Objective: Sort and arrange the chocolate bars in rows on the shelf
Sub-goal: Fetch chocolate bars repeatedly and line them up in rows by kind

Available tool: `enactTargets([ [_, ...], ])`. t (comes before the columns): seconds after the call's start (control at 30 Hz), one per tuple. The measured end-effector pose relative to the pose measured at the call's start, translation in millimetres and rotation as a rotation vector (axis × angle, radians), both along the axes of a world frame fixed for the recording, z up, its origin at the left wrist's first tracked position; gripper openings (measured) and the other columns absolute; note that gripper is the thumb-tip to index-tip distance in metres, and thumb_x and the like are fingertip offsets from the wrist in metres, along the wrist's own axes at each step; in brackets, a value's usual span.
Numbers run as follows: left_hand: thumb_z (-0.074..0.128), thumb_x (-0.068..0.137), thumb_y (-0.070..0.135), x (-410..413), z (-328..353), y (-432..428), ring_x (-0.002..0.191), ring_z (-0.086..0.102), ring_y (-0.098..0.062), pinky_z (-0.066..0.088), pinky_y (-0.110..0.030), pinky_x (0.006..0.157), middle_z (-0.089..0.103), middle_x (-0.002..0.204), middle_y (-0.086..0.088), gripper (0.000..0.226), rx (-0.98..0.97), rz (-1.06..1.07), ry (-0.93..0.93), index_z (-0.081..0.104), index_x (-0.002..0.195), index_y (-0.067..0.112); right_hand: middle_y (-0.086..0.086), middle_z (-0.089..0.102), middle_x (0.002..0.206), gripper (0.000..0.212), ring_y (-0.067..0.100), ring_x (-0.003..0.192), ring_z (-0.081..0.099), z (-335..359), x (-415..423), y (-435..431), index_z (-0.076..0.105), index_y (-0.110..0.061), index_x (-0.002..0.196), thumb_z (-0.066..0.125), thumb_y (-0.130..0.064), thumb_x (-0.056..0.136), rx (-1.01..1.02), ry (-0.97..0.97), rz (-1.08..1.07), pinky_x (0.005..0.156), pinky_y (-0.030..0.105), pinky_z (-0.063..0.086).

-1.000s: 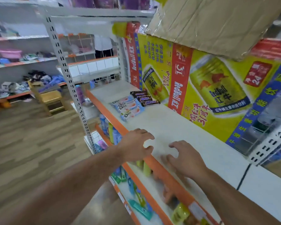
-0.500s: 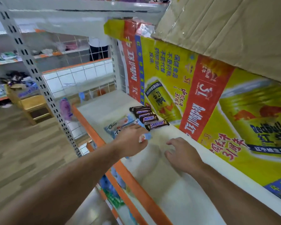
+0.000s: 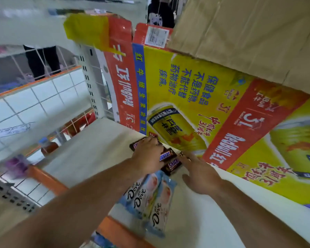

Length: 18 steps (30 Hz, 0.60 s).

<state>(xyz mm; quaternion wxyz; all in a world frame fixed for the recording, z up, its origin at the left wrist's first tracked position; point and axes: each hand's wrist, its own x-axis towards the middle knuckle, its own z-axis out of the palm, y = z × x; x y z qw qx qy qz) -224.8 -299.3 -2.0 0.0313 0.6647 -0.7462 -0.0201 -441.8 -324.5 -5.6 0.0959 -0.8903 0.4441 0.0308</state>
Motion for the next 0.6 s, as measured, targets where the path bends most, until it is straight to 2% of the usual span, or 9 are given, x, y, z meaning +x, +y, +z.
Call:
enactTargets([
  [0.07,0.065,0.078,0.051,1,-1,-9,0.115,0.04,-0.025,0.036,-0.04,0.096,0.051,0.116,-0.005,0.051,0.004,-0.084,0.039,0.06,0.121,0.023,-0.002,0.034,0.149,0.061,0.028,0.124,0.049,3,-1,0,0.038,-0.027,0.141,0.059,-0.033,0.084,-0.011,-0.012,-0.028,0.092,0.037,0.048],
  [0.17,0.066,0.077,0.046,-4,1,-20,0.113,0.042,-0.023,0.033,-0.04,0.093,0.055,0.111,0.001,0.042,0.027,-0.172,0.083,0.061,0.115,0.03,-0.003,0.057,0.117,0.041,0.023,0.107,0.058,9,-7,5,0.049,-0.028,0.121,0.061,-0.033,0.082,-0.021,0.02,-0.104,0.079,0.033,0.049],
  [0.23,0.067,0.075,0.046,-11,1,-26,0.111,0.047,-0.021,0.032,-0.041,0.094,0.06,0.11,0.004,0.041,0.057,-0.203,0.114,0.062,0.113,0.031,-0.005,0.059,0.106,0.032,0.022,0.099,0.06,11,-13,10,0.051,-0.029,0.109,0.063,-0.035,0.08,-0.008,0.049,-0.15,0.074,0.032,0.047],
  [0.33,0.07,0.072,0.05,-20,0,-32,0.1,0.055,-0.02,0.042,-0.038,0.09,0.063,0.102,0.002,0.04,0.061,-0.217,0.14,0.066,0.105,0.027,-0.005,0.058,0.107,0.037,0.021,0.1,0.058,15,-27,21,0.053,-0.029,0.113,0.065,-0.041,0.08,0.046,0.096,-0.194,0.078,0.031,0.046],
  [0.4,0.075,0.069,0.044,-27,1,-35,0.095,0.058,-0.02,0.048,-0.034,0.083,0.065,0.099,0.001,0.034,0.086,-0.217,0.215,0.068,0.097,0.026,-0.003,0.057,0.104,0.033,0.022,0.098,0.058,17,-39,31,0.056,-0.029,0.109,0.064,-0.044,0.08,0.071,0.134,-0.218,0.08,0.036,0.048],
  [0.5,0.075,0.069,0.041,-43,5,-36,0.093,0.057,-0.018,0.042,-0.028,0.075,0.065,0.095,0.002,0.03,0.065,-0.282,0.23,0.069,0.094,0.026,-0.004,0.056,0.098,0.026,0.02,0.095,0.056,18,-63,50,0.057,-0.029,0.099,0.062,-0.044,0.078,0.067,0.156,-0.281,0.076,0.036,0.047],
  [0.6,0.075,0.069,0.043,-65,9,-30,0.09,0.054,-0.018,0.041,-0.03,0.074,0.062,0.092,0.002,0.032,0.004,-0.346,0.306,0.069,0.095,0.026,-0.006,0.054,0.095,0.023,0.016,0.094,0.05,18,-89,70,0.057,-0.029,0.095,0.06,-0.041,0.076,0.052,0.151,-0.352,0.074,0.036,0.046],
])
